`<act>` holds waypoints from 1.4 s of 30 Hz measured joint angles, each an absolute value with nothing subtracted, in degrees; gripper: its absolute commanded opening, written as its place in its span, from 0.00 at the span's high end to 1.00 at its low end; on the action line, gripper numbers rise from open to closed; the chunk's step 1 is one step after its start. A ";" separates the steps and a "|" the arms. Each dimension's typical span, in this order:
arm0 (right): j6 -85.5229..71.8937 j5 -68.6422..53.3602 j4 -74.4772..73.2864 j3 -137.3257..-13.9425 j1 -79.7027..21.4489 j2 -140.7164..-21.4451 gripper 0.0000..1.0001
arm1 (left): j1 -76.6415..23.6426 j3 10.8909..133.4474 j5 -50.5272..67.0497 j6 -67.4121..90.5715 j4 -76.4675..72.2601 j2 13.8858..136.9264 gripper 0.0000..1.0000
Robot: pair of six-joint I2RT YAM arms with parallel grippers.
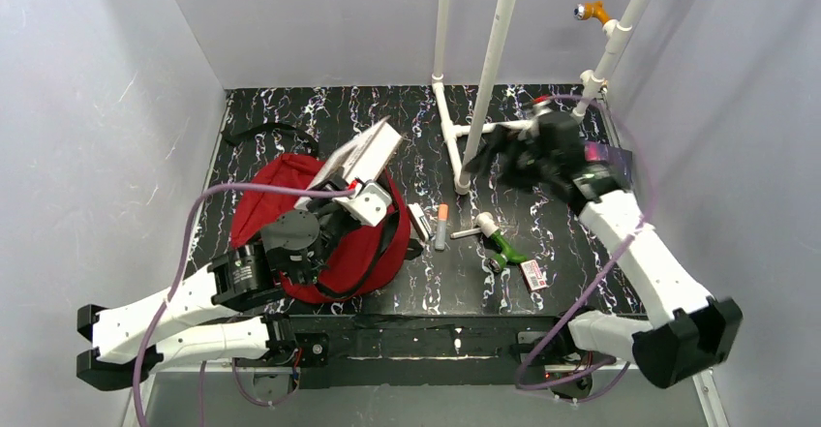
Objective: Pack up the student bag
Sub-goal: Pick up the book from the center of the board.
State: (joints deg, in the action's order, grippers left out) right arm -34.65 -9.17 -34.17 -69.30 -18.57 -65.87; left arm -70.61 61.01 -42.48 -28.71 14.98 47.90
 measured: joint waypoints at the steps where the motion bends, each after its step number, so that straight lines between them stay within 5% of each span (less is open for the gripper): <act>1: -36.80 -10.61 -32.42 -67.51 -22.13 -66.70 0.02 | -70.00 57.87 -43.92 -31.79 11.46 46.33 1.00; 9: -56.14 -11.49 -13.72 -64.38 -43.86 -69.82 0.02 | -64.47 46.04 -43.31 -41.23 -2.48 46.17 1.00; 23: -72.29 -1.93 2.07 -64.38 -47.44 -73.23 0.02 | -64.38 45.25 -40.53 -43.77 -7.64 48.86 1.00; 38: -74.76 5.78 -3.40 -71.81 -49.91 -77.93 0.02 | -64.07 44.71 -37.36 -43.31 -7.29 50.17 1.00; 42: -74.81 8.14 -6.28 -73.84 -51.20 -79.90 0.21 | -63.96 44.73 -37.39 -44.51 -7.25 51.22 1.00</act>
